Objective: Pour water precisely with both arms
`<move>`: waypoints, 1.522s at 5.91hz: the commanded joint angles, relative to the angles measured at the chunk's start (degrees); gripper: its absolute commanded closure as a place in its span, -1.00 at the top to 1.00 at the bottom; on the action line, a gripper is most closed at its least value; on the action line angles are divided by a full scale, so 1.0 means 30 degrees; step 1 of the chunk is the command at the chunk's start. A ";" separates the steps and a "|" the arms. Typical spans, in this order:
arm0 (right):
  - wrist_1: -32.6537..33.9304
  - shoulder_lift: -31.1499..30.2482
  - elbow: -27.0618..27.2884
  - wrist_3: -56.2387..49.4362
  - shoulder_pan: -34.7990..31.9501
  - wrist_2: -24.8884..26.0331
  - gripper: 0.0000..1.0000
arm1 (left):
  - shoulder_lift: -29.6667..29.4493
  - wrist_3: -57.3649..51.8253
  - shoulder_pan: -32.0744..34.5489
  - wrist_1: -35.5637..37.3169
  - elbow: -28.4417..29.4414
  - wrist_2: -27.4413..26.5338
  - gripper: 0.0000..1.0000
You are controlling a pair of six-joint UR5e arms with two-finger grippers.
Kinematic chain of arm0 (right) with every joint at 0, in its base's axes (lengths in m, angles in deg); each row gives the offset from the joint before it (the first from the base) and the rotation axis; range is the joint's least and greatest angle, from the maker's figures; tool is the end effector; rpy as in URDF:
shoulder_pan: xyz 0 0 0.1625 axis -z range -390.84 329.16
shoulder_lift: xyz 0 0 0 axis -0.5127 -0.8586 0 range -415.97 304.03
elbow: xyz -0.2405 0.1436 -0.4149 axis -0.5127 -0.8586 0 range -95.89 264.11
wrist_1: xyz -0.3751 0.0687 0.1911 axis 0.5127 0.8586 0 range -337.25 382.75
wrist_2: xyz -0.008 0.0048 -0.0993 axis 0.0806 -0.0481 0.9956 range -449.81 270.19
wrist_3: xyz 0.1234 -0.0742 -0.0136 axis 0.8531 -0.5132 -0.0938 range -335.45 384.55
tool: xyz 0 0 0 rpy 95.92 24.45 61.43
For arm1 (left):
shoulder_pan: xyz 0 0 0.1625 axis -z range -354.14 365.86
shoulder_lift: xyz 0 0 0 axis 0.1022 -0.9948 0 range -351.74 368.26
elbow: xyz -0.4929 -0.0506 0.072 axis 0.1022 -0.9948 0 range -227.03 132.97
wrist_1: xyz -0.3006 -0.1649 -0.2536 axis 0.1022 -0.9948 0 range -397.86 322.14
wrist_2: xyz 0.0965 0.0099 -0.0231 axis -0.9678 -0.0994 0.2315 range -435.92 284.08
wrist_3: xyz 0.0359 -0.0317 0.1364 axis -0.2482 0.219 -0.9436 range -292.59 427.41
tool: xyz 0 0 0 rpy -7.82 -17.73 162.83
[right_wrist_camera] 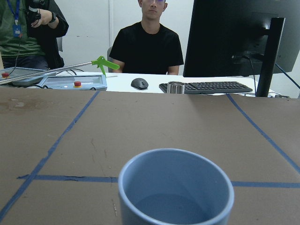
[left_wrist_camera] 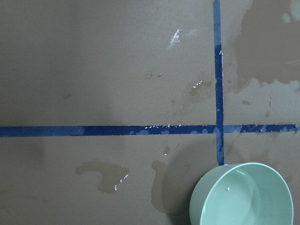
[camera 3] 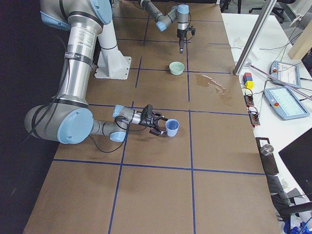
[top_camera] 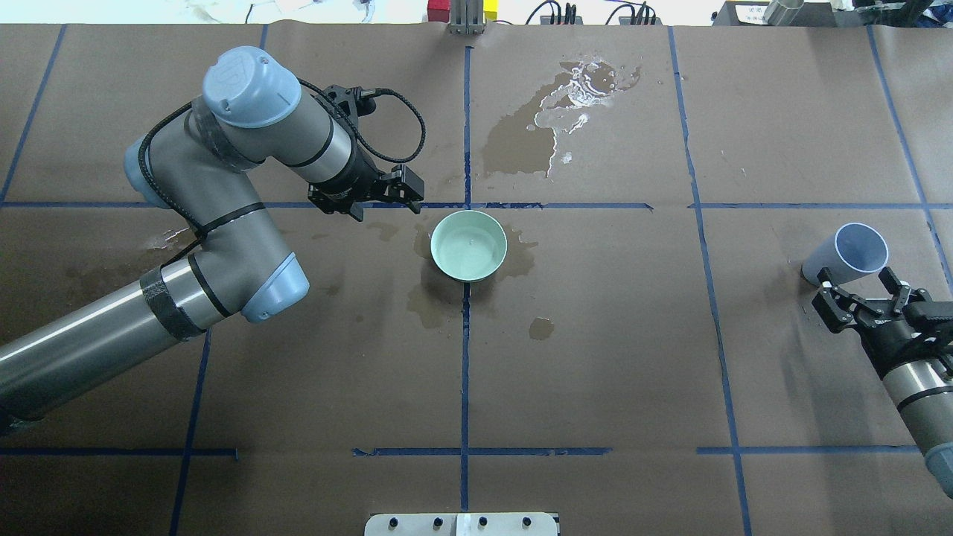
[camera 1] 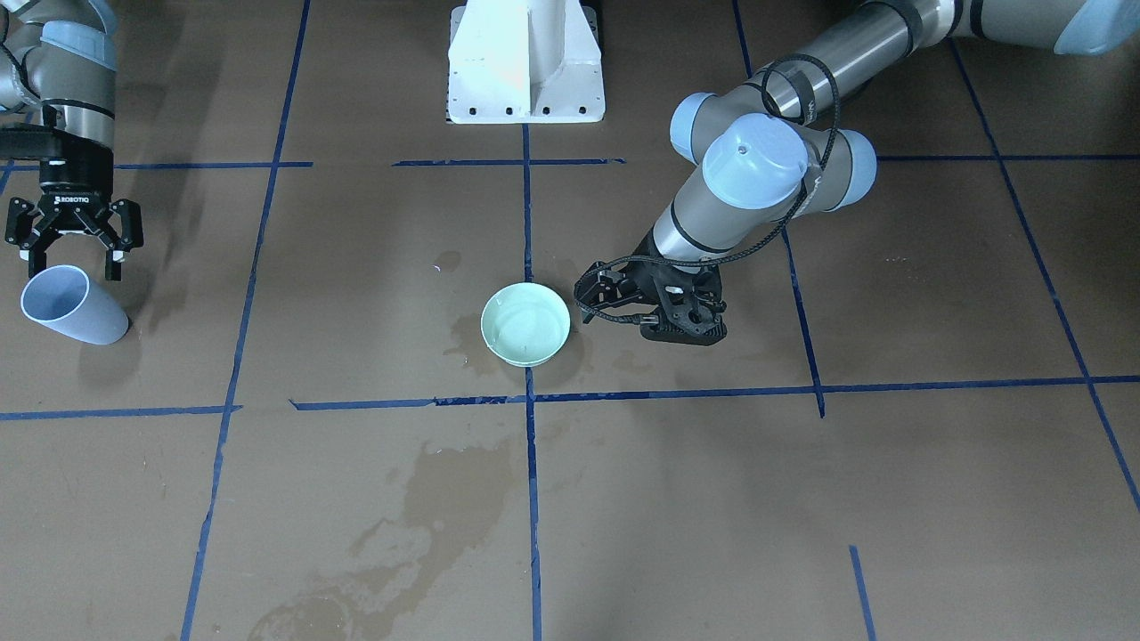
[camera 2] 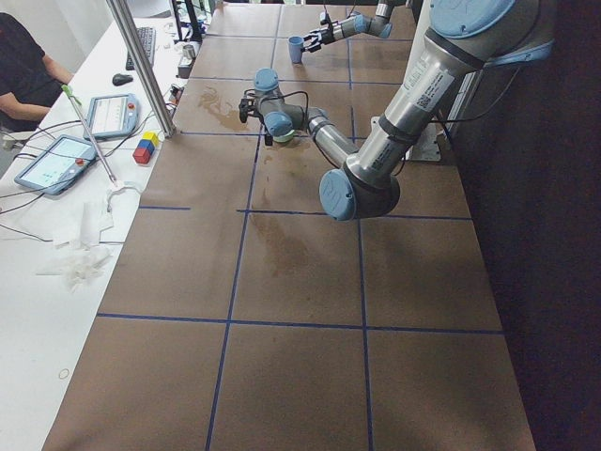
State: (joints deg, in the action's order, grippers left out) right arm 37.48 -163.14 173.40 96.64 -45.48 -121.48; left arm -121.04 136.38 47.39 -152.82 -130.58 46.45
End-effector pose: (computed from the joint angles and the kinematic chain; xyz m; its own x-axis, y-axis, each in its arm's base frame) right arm -0.2792 -0.3379 0.7221 0.7502 0.0292 0.6605 -0.6261 0.3528 0.6954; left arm 0.5723 -0.5814 0.3107 0.4512 0.0051 -0.8924 0.0628 0.9973 0.0375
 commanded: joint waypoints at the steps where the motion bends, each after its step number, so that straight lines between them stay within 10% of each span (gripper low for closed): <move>1: -0.1583 0.0712 -0.0843 -0.0272 0.0015 0.0214 0.98 | 0.0065 0.0006 0.0014 0.0000 -0.0153 -0.0211 0.98; 9: -0.2448 0.1938 -0.2897 -0.1560 -0.1737 0.0185 0.97 | 0.0241 0.0035 0.0014 0.0058 -0.0652 -0.0565 0.98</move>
State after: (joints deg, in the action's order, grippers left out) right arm 30.07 -158.26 164.80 92.53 -49.31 -120.69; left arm -120.37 136.47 47.43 -152.70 -132.29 44.99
